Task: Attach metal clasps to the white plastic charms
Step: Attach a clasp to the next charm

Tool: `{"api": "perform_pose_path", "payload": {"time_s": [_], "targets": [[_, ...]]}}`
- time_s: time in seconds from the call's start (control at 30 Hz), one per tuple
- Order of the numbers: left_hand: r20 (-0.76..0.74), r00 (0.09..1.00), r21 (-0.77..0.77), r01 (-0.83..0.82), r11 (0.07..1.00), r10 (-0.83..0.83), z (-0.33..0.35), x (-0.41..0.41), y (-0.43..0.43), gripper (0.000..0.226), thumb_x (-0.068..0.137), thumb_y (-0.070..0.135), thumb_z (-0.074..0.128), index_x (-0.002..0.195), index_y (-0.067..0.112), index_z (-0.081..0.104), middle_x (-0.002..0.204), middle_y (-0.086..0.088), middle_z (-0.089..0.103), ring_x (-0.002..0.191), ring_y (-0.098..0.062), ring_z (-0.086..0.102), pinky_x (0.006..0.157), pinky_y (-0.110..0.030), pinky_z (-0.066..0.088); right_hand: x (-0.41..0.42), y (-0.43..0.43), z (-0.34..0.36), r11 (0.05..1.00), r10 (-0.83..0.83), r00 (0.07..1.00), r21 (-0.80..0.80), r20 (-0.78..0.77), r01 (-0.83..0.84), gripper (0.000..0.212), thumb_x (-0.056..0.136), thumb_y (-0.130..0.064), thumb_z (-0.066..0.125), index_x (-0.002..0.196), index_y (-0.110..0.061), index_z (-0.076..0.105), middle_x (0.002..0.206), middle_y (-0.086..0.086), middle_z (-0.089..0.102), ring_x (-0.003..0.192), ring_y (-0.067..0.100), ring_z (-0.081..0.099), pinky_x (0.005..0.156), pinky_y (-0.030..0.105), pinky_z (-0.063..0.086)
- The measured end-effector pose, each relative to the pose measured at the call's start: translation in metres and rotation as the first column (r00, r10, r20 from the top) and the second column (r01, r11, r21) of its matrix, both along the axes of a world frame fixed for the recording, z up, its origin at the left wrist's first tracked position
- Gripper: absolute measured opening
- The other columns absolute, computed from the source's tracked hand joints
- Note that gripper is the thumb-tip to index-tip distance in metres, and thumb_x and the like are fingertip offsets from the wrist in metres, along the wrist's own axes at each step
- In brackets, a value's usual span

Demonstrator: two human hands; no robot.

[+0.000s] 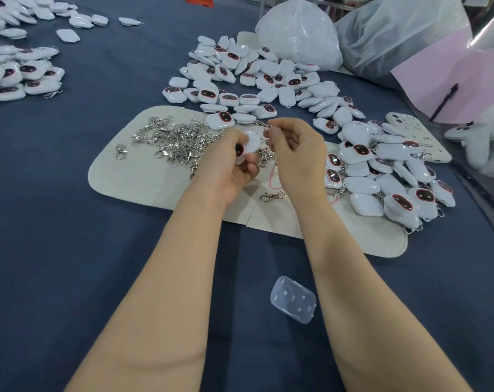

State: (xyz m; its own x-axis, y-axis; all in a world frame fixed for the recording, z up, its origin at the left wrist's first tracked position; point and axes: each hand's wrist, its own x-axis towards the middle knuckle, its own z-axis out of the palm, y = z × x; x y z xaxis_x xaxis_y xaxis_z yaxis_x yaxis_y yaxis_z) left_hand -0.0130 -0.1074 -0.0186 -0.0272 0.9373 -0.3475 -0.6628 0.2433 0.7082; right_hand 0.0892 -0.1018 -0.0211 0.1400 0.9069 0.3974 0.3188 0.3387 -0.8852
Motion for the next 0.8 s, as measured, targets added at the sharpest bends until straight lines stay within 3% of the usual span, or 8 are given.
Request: {"api": "perform_pose_path", "payload": {"time_s": [0.13,0.23,0.3,0.37,0.5,0.67,0.8], "targets": [[-0.336,0.937,0.109,-0.060,0.992,0.093,-0.001,0.004,-0.002,0.014,0.093,0.006,0.045,0.093,0.018,0.052,0.076,-0.001,0.054,0.044,-0.007,0.056,0.044,-0.019,0.045,0.000,0.003,-0.003,0.999,-0.022,1.000,-0.025,0.009,0.022,0.013,0.090,-0.008,0.058,0.091,-0.021,0.056,0.079,-0.009,0.065,0.079,0.013,0.065,0.078,0.031,0.053],[-0.645,0.743,0.276,0.012,0.961,0.176,-0.006,0.005,-0.003,0.027,0.095,0.006,0.044,0.106,0.026,0.058,0.100,-0.001,0.060,0.071,-0.017,0.070,0.069,-0.033,0.059,0.002,0.005,-0.004,0.998,-0.040,0.999,-0.042,0.014,0.040,0.012,0.090,-0.007,0.057,0.089,-0.018,0.054,0.078,-0.009,0.062,0.081,0.016,0.065,0.080,0.036,0.053],[-0.763,0.613,0.317,0.078,0.945,0.206,-0.006,0.006,-0.003,0.021,0.095,0.010,0.047,0.101,0.024,0.062,0.103,-0.002,0.063,0.091,-0.025,0.068,0.085,-0.044,0.054,0.003,0.005,-0.003,0.998,-0.040,0.998,-0.047,0.045,0.042,0.011,0.090,-0.007,0.057,0.088,-0.018,0.055,0.078,-0.007,0.062,0.079,0.017,0.064,0.078,0.036,0.053],[-0.800,0.554,0.341,0.102,0.935,0.231,-0.008,0.007,-0.002,0.012,0.093,0.015,0.054,0.095,0.019,0.065,0.097,-0.005,0.065,0.095,-0.027,0.065,0.088,-0.044,0.052,0.003,0.005,-0.003,0.998,-0.018,0.996,-0.057,0.085,0.023,0.009,0.090,-0.008,0.057,0.090,-0.017,0.056,0.081,-0.003,0.063,0.078,0.018,0.063,0.077,0.035,0.053],[-0.861,0.411,0.343,0.032,0.939,0.301,-0.012,0.005,0.002,0.009,0.089,0.019,0.060,0.081,0.023,0.061,0.102,-0.011,0.063,0.080,-0.014,0.053,0.073,-0.021,0.038,0.002,0.004,-0.002,0.994,0.052,0.990,-0.106,0.127,-0.039,0.010,0.090,-0.009,0.057,0.088,-0.018,0.056,0.081,0.000,0.065,0.081,0.022,0.065,0.080,0.040,0.053],[-0.870,0.382,0.337,0.001,0.942,0.311,-0.012,0.004,0.003,0.008,0.087,0.018,0.059,0.080,0.019,0.064,0.100,-0.010,0.063,0.072,-0.009,0.047,0.062,-0.013,0.031,0.001,0.004,-0.003,0.992,0.077,0.979,-0.109,0.187,-0.057,0.008,0.090,-0.009,0.057,0.088,-0.017,0.057,0.082,-0.005,0.063,0.078,0.016,0.062,0.078,0.028,0.052],[-0.877,0.361,0.337,-0.005,0.942,0.316,-0.013,0.003,0.004,0.009,0.091,0.017,0.057,0.085,0.016,0.063,0.109,-0.011,0.061,0.077,-0.010,0.049,0.071,-0.016,0.034,-0.001,0.004,-0.007,1.000,0.022,0.938,-0.009,0.347,-0.020,0.009,0.088,-0.010,0.059,0.097,-0.010,0.059,0.098,0.001,0.061,0.085,0.011,0.054,0.077,0.017,0.040]]}}
